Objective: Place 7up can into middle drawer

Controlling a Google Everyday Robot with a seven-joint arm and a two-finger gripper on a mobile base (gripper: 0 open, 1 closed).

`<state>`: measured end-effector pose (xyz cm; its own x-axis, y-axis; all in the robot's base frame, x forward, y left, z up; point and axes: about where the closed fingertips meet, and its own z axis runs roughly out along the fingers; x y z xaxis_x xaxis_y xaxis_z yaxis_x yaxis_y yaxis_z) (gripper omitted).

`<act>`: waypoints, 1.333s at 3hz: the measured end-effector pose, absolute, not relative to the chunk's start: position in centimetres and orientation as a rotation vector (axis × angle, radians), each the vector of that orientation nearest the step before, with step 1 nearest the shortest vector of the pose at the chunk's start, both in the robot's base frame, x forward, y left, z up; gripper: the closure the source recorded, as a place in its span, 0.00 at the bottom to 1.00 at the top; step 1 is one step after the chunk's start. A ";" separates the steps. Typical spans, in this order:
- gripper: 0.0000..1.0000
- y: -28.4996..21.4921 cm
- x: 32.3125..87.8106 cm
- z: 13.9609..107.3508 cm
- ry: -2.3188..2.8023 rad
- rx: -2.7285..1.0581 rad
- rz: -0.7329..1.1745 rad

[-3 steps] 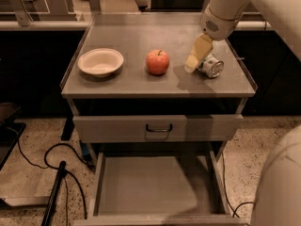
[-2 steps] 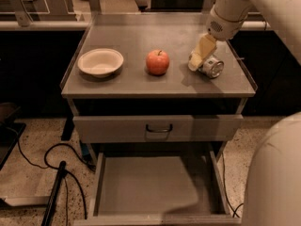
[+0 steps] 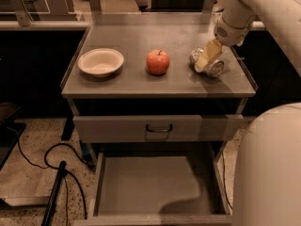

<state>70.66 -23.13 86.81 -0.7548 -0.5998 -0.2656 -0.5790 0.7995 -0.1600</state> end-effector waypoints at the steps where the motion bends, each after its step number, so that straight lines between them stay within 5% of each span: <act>1: 0.00 -23.1 70.7 86.7 2.685 -0.902 -0.097; 4: 0.00 -20.1 70.3 83.7 2.678 -1.005 -0.093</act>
Offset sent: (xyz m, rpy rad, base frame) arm -0.0093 0.0181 -0.0073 -0.0262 -0.0288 0.0562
